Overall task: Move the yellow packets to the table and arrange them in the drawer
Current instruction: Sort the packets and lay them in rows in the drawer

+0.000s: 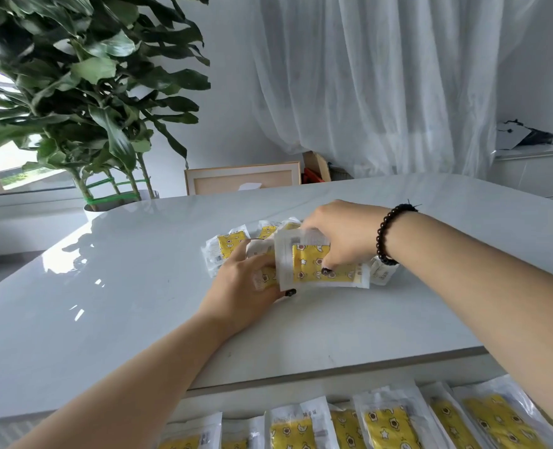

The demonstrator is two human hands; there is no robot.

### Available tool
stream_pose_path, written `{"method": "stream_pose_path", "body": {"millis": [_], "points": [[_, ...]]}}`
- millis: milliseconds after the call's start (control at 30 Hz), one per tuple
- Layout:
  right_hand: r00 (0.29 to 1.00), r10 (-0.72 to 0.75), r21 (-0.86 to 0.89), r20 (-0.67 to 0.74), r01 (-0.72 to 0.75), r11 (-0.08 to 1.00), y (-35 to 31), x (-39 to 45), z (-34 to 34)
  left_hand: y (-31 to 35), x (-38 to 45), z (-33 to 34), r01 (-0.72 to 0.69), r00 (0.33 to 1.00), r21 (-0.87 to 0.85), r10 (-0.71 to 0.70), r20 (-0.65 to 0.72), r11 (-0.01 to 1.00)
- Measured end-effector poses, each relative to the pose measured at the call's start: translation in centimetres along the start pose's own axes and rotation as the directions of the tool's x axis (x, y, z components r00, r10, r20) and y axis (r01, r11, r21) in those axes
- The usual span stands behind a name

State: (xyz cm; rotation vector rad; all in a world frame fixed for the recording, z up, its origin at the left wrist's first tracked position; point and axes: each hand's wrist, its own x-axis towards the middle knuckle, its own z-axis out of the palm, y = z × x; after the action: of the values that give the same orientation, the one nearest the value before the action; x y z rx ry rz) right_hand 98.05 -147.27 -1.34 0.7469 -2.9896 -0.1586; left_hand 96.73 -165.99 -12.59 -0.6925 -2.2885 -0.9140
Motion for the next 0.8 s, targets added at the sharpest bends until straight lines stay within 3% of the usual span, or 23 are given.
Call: {"method": "stream_pose_path", "body": {"millis": [133,300,433,533,633,700,800], "points": [[0.992,0.01,-0.035,0.123,-0.006,0.999,-0.1,0.1,1.8,-0.1,-0.2,0.1,-0.024,0.999,-0.017,0.024,-0.034,1.0],[0.995,0.056,0.0,0.087,-0.056,0.998,0.8,-0.3,0.8,0.2,-0.2,-0.3,-0.026,0.997,-0.022,0.024,-0.067,0.999],[0.987,0.058,-0.015,0.148,-0.057,0.998,0.7,-0.4,1.4,1.2,0.5,-2.6,0.099,0.992,-0.019,-0.098,0.078,0.995],[0.983,0.067,-0.007,0.171,-0.067,0.998,0.8,-0.3,2.0,1.8,2.5,-5.9,0.138,0.951,0.138,-0.17,0.258,0.981],[0.985,0.058,0.037,0.161,-0.065,0.997,1.1,0.1,1.9,2.7,3.9,-7.7,0.101,0.862,0.378,-0.271,0.428,0.92],[0.986,0.044,0.04,0.159,-0.051,0.998,0.9,0.4,2.0,3.1,4.3,-8.0,0.059,0.812,0.541,-0.355,0.462,0.839],[0.987,0.027,0.056,0.157,-0.036,0.998,0.3,0.7,2.2,3.4,4.6,-8.4,0.055,0.778,0.643,-0.436,0.451,0.764]]}}
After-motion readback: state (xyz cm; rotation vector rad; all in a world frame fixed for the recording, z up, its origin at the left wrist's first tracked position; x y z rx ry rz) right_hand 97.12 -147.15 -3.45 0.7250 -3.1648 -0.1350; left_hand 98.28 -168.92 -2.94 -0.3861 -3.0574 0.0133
